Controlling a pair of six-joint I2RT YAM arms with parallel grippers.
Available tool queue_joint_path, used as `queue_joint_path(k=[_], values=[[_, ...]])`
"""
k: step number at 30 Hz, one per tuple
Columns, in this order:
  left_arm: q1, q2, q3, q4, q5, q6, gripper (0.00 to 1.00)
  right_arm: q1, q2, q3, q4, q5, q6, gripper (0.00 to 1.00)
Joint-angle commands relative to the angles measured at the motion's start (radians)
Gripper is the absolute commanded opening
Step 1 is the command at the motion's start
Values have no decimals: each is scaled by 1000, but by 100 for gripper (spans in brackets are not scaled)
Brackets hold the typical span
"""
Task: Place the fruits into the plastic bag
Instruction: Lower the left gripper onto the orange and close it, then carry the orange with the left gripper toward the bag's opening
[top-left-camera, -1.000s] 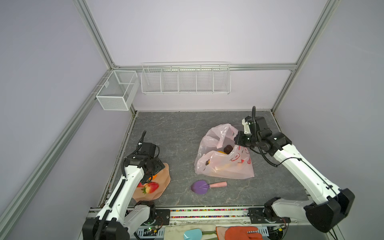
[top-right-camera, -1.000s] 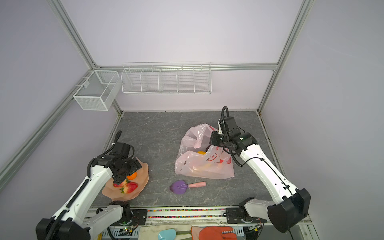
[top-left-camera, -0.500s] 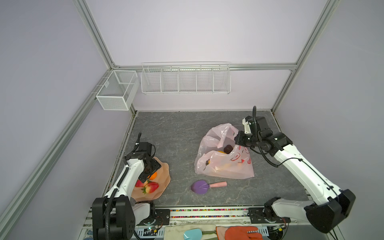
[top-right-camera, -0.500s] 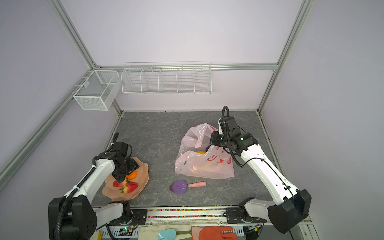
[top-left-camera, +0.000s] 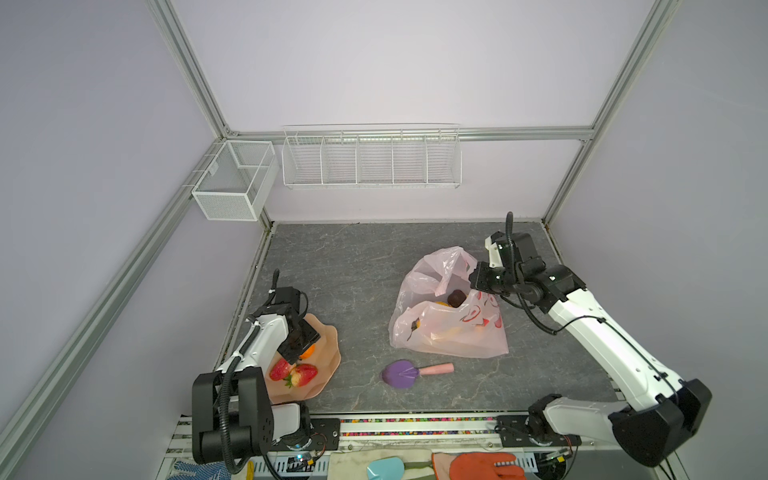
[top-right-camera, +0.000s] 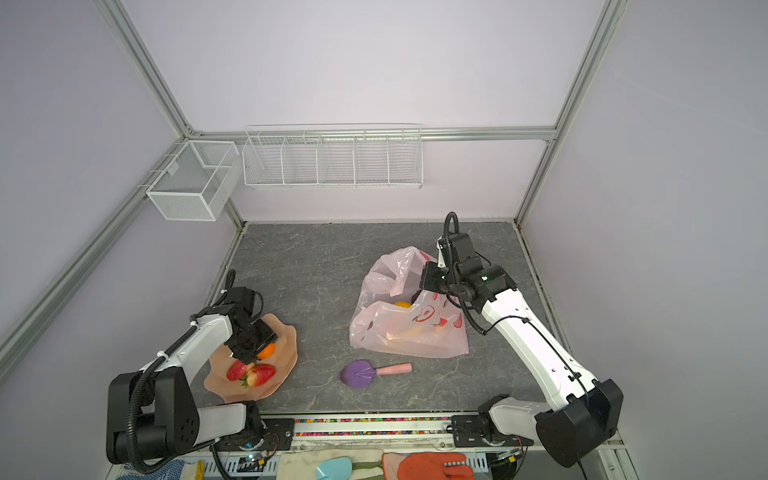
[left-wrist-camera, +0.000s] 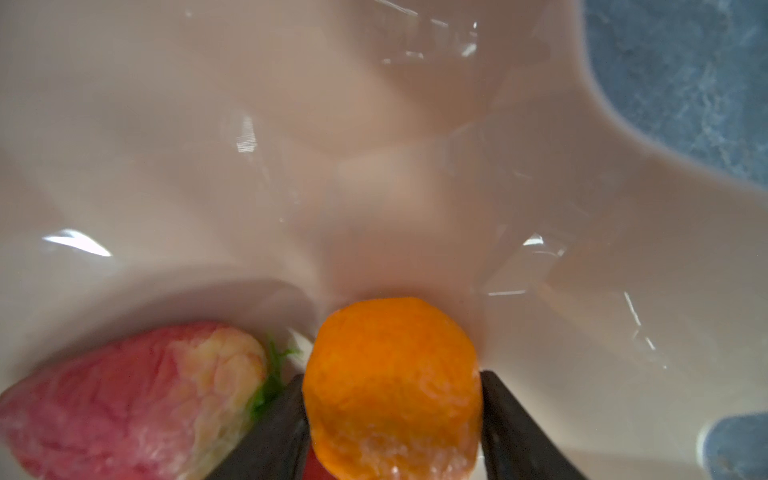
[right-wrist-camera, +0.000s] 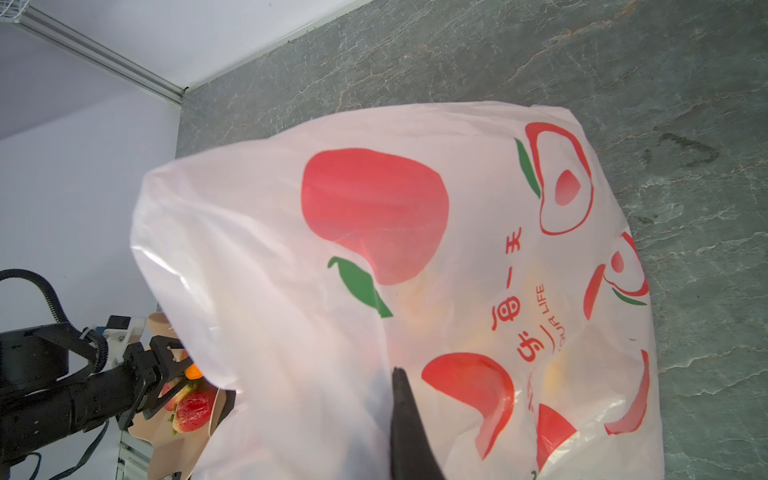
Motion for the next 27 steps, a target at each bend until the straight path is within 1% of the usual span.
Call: queue_joint_path(k=[1, 5, 7, 11, 15, 20, 23, 25, 27], values=[[5, -12, -6, 9, 22, 1, 54, -6, -24, 4, -6, 11, 1, 6], [5, -37, 39, -29, 50, 18, 40, -6, -26, 6, -8, 14, -1, 6], [5, -46, 77, -56, 62, 31, 35, -6, -24, 6, -8, 14, -1, 6], [4, -98, 159, -102, 77, 62, 32, -6, -22, 7, -8, 15, -1, 6], [3, -144, 231, -106, 126, 108, 28, -6, -21, 7, -6, 14, -1, 6], [-20, -167, 290, -132, 126, 165, 26, -7, -16, 8, -2, 11, -1, 6], [-79, -181, 308, -116, 126, 218, 23, -7, -12, 10, -3, 8, -1, 6], [-173, -190, 330, -97, 85, 269, 20, -5, -7, 12, -2, 8, -2, 6], [-278, -189, 362, -82, 33, 335, 20, -7, -4, 14, -3, 8, -3, 6]])
